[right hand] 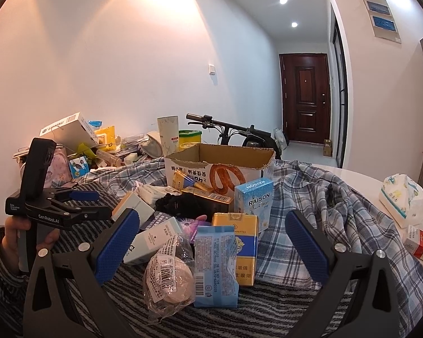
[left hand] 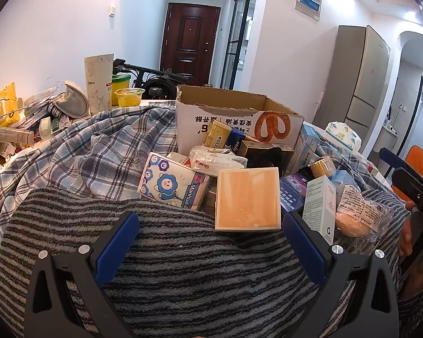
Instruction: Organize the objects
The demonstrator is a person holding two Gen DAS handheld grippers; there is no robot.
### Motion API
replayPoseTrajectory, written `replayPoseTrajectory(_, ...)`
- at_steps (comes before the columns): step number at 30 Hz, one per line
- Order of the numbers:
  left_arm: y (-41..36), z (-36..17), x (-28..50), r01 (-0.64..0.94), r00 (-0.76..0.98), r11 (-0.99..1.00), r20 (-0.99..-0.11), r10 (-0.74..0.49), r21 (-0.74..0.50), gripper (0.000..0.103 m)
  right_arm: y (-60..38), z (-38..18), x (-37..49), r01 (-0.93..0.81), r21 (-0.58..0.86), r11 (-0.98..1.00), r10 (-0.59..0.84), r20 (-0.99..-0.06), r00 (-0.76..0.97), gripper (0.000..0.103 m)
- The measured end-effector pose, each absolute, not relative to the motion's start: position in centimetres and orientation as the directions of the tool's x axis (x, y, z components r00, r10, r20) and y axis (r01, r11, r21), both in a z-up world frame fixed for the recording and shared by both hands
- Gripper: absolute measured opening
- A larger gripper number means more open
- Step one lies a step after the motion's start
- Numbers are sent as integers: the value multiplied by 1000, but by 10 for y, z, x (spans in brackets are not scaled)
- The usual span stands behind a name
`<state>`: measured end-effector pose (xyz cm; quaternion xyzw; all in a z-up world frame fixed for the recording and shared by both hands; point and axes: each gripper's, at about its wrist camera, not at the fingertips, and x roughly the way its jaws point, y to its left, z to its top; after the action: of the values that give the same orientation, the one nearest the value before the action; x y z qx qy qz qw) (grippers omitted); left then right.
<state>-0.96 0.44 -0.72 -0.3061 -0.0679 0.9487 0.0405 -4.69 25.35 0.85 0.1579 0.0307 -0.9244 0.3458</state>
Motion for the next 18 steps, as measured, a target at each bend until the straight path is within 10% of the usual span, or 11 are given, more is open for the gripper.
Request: replayPoseTrajectory(18, -10, -1, -11, -90, -770, -973, -604, 204, -214, 103, 251, 9, -47, 649, 52, -759, -629, -317, -710, 103)
